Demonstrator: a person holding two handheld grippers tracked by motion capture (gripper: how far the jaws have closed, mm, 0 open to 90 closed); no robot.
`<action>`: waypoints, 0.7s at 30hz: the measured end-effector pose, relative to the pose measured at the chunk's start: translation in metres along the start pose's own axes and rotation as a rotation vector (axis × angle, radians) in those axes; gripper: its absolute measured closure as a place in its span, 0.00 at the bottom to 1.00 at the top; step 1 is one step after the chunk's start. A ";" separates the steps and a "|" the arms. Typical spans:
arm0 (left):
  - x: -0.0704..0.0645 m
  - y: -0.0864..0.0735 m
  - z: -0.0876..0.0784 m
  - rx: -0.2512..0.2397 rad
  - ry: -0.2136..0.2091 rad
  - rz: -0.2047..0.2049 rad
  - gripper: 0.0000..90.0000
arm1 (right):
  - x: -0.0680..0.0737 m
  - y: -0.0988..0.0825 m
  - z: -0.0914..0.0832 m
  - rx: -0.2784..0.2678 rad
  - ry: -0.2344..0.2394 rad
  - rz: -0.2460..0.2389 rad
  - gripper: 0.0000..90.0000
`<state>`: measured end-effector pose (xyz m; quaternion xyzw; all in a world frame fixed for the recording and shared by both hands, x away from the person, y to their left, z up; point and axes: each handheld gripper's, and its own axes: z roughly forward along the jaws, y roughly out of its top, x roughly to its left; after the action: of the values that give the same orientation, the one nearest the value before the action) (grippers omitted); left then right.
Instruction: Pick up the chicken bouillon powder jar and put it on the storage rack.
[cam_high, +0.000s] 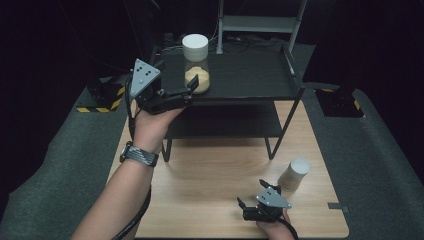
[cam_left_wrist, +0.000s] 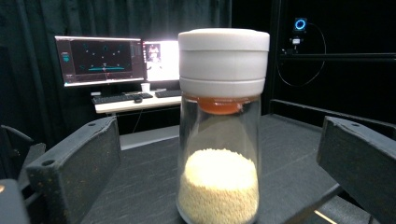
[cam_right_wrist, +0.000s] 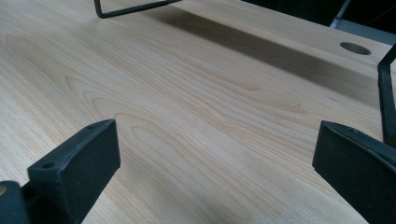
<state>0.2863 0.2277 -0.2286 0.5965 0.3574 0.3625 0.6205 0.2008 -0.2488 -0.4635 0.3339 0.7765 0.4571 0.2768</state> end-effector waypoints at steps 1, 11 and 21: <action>0.000 -0.001 -0.001 -0.001 -0.001 -0.002 0.00 | 0.000 0.000 0.000 0.000 0.000 0.000 0.00; -0.006 -0.007 -0.013 0.002 -0.012 0.019 0.01 | 0.000 0.000 0.000 0.000 0.001 0.000 0.00; -0.011 -0.020 -0.028 0.001 -0.023 0.030 0.00 | 0.000 0.000 0.000 0.000 0.000 -0.003 0.00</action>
<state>0.2574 0.2312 -0.2490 0.6060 0.3415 0.3647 0.6189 0.2006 -0.2487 -0.4636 0.3325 0.7770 0.4568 0.2775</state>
